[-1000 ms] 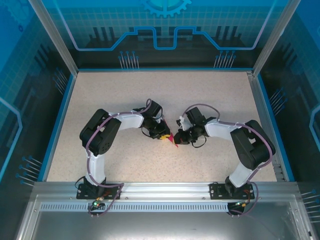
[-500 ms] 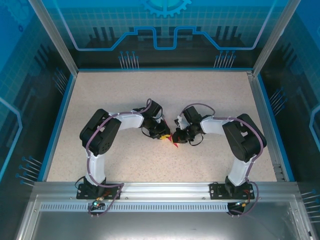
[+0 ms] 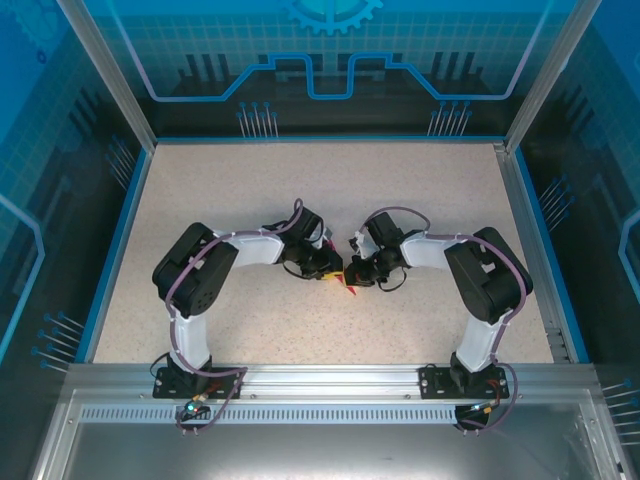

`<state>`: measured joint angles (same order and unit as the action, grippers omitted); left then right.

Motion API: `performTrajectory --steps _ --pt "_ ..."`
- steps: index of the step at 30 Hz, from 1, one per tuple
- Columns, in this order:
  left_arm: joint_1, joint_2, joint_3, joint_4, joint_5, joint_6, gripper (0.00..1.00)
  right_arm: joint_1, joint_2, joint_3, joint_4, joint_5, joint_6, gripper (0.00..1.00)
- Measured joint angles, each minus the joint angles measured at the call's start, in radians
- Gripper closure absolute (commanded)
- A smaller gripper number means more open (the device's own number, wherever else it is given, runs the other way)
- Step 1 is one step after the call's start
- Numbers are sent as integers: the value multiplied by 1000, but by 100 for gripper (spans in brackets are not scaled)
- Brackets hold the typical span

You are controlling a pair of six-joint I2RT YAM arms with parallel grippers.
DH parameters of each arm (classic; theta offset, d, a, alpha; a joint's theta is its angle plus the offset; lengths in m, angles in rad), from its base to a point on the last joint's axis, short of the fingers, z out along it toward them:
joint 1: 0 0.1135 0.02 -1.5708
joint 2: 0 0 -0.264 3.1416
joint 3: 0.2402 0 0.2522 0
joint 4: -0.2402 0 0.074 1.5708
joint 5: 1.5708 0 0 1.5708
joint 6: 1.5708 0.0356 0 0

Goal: Fold a paper plane with a square sheet of paper (pick it up from the middle)
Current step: Fold the wing for the fifth time at the center of the table.

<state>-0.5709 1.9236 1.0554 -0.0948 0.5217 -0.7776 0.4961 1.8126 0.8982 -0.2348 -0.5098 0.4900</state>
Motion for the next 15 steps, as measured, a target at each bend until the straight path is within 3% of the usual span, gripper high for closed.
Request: performTrajectory --steps 15 --pt "14 25 50 -82 -90 113 80 -3 0 -9 5 1 -5 98"
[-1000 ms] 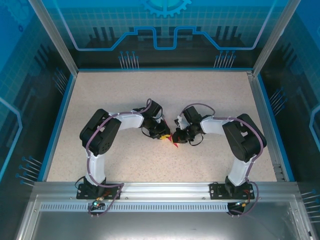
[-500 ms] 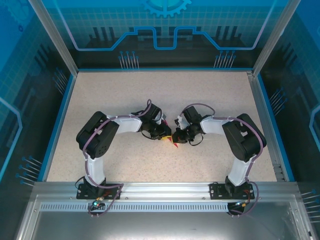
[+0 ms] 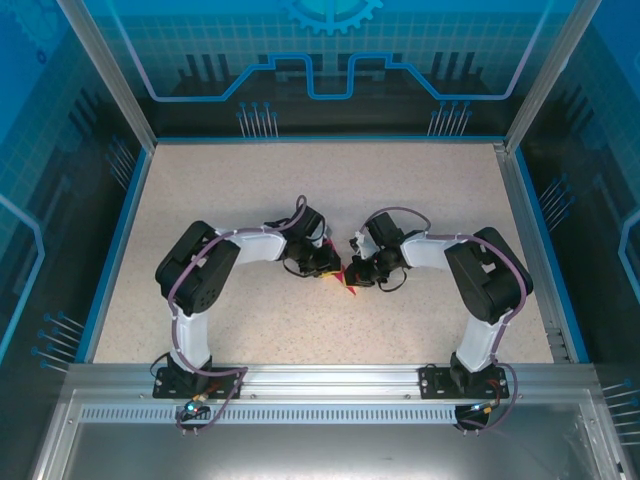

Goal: Fold a paper plane with a square sheet of paper (pick it up from the middle)
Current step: Fold the wing for the fifth time at the center of the table.

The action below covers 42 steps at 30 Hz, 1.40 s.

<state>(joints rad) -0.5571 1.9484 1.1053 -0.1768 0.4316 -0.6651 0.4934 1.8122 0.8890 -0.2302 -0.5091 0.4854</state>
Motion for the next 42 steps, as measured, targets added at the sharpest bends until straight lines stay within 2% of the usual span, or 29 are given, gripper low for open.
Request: performTrajectory --steps 11,17,25,32,37,42 --pt "117 58 92 -92 34 119 80 -4 -1 -11 16 -9 -8 98" --pt "206 81 120 -108 62 126 80 -5 -1 -11 16 -11 -8 98" --pt "278 83 125 -113 62 126 80 -5 -2 -17 24 -13 -8 98" --pt "319 63 138 -138 3 126 79 -8 -2 -19 29 -17 -8 98" --pt "304 -77 79 -125 -45 120 78 -8 -2 -19 30 -19 -8 98" --pt "188 -200 2 -58 -50 76 78 -8 -2 -19 30 -19 -8 98"
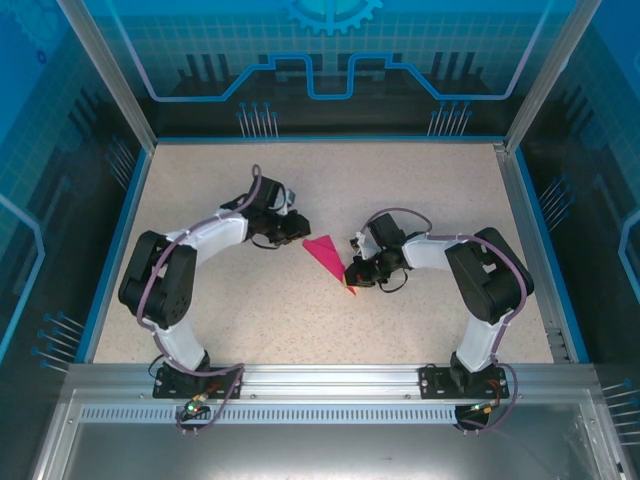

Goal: Fold a paper plane with a square sheet of paper (pick it up from the middle)
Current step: Fold the wing for the fifth time at the center of the table.

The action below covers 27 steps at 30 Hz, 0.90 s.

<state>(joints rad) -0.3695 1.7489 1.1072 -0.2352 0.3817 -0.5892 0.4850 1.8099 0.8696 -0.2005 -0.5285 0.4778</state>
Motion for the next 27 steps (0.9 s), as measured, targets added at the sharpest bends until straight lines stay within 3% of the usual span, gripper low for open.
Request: performTrajectory --steps 4,8,16,27 --pt "-126 29 -18 43 6 -45 79 0 0 0 0 0 0 98" --pt "-185 93 -23 78 21 -95 79 0 0 0 0 0 0 98" --pt "-215 193 -23 109 40 -146 79 -1 0 -5 7 -1 0 98" --pt "-194 201 -5 83 32 -131 79 -2 0 -11 15 -5 0 98"
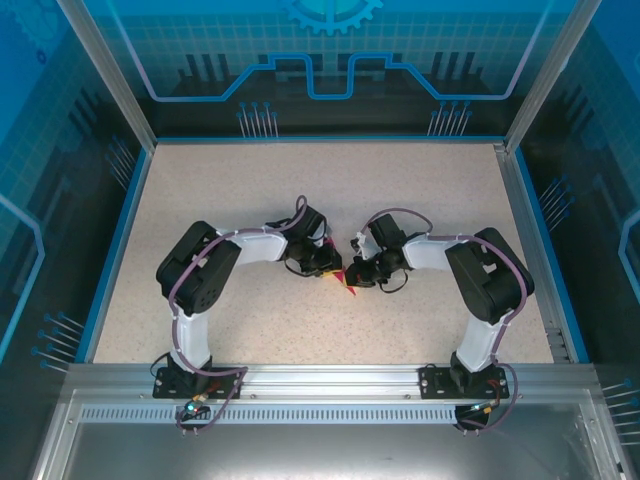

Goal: Fold a paper plane with a square sheet of paper (pick it up from the middle)
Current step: Fold the wing for the fifth time at the center of the table.

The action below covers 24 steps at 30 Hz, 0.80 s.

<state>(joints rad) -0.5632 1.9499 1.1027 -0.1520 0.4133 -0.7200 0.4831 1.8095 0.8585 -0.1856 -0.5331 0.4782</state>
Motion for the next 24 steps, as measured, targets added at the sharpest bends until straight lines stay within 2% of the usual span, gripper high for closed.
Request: performTrajectory --steps 11,17,24 --pt "198 1 4 -4 -18 39 80 -2 -2 -7 10 -3 0 98" --pt "223 14 44 -48 -45 69 79 -2 -6 -15 23 -3 1 98" --pt "260 13 94 -101 -163 111 76 -2 -15 -20 31 -2 6 95"
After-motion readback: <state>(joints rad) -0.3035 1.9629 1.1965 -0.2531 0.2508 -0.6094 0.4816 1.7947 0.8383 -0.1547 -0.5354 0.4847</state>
